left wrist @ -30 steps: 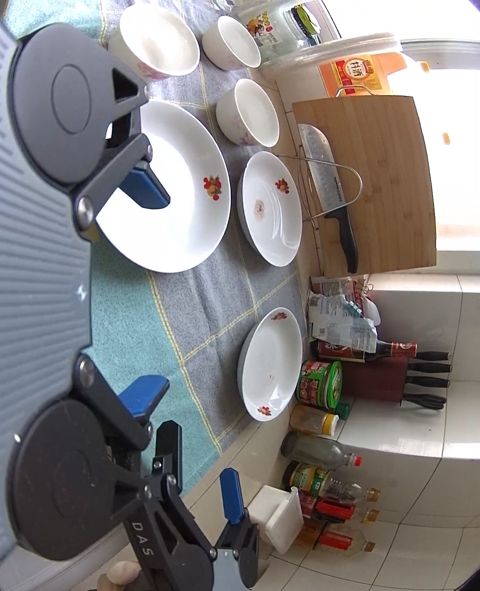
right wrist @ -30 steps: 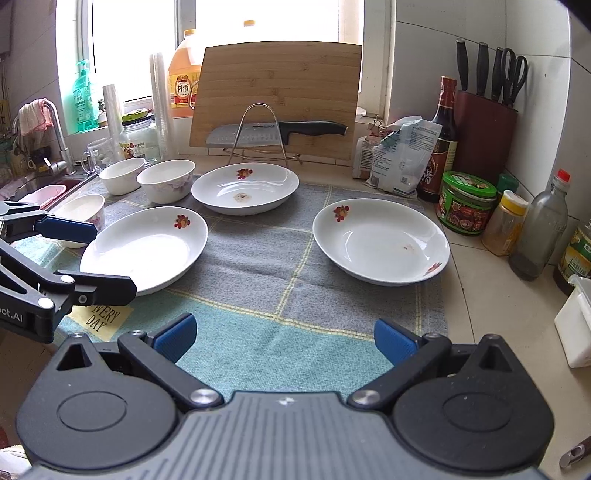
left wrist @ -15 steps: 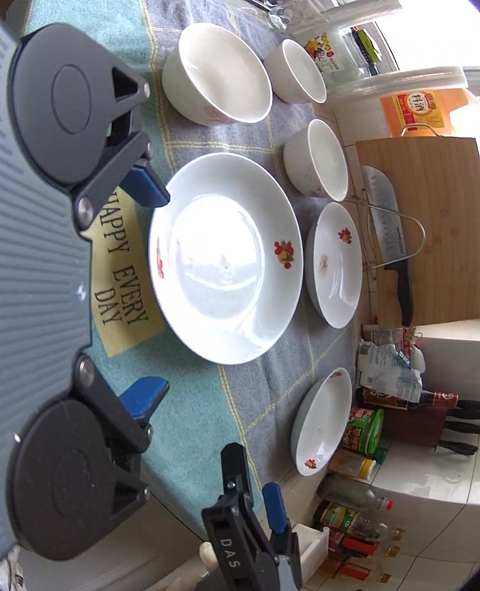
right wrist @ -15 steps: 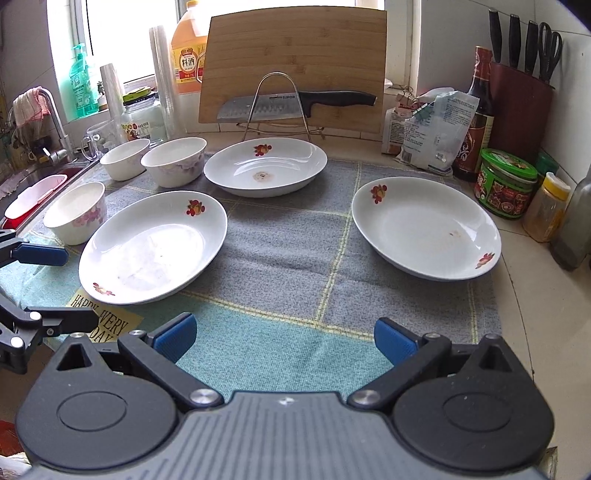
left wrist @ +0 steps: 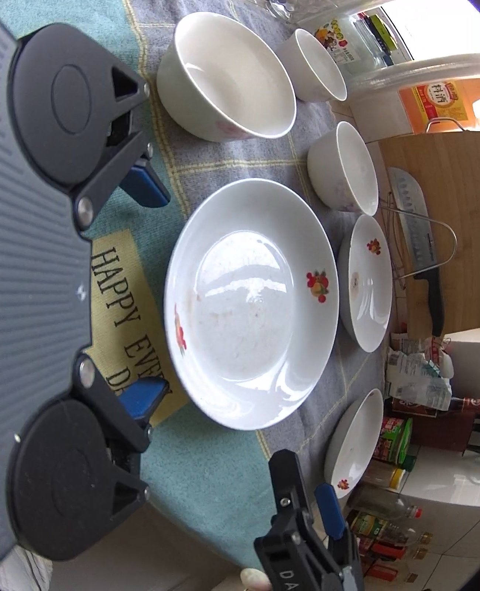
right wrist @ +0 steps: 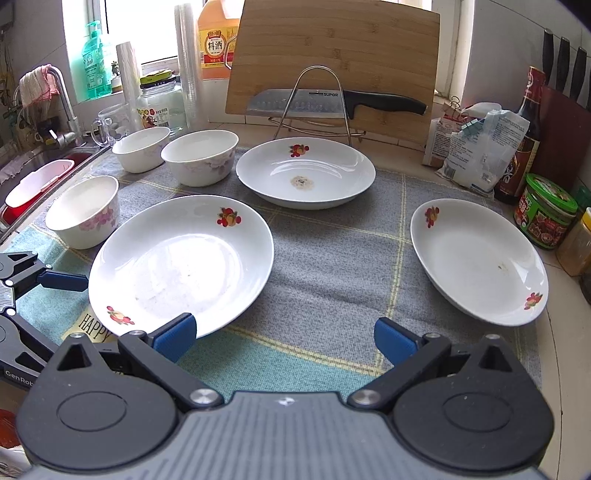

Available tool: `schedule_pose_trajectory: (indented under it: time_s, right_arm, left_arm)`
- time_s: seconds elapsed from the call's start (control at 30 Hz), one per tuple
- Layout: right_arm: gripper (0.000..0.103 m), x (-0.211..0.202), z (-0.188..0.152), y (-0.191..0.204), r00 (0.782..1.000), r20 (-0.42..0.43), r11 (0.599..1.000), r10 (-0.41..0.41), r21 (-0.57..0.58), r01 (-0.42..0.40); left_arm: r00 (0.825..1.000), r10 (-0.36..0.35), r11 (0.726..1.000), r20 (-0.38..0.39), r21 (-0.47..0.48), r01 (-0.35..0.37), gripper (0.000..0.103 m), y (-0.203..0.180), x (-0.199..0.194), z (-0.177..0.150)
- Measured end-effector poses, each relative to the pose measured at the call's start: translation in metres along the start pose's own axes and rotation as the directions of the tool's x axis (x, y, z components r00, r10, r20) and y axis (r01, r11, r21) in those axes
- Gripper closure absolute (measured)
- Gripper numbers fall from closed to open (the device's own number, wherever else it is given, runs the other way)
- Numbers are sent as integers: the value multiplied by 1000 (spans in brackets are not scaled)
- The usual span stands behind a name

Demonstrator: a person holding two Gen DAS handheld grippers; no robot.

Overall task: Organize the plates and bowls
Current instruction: 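Close the left gripper on the rim of the large plate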

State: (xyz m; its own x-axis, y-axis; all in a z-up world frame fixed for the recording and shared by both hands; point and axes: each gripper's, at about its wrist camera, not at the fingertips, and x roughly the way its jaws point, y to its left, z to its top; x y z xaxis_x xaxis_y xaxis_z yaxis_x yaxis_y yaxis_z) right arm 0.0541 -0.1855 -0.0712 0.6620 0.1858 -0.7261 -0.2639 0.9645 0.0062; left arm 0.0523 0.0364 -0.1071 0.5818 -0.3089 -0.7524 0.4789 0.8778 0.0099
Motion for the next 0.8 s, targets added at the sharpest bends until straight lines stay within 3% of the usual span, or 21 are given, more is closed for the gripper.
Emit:
schedule_pose_trajectory:
  time_s: [0.27,0.43,0.7,0.8]
  right_arm:
    - [0,6,-9,15,1000,1,997,-3,-83,3]
    - [0,17,-28,28,1000,-14,989,12,-149,-14]
    - [0,41,-35,57,998,19,973,57,-227,-52]
    - [0,49,-33,60,995,40,970,90,-229,-79]
  left_arm:
    - [993,-111,983,-46,145,117,5,12,-12,-7]
    - [987,-157,973,-34,164,161,5,26,-27,4]
    - [986,-164,971,11,177,159,5,35,-24,41]
    - [992,-124,976,19,181,119,6,35,-14,57]
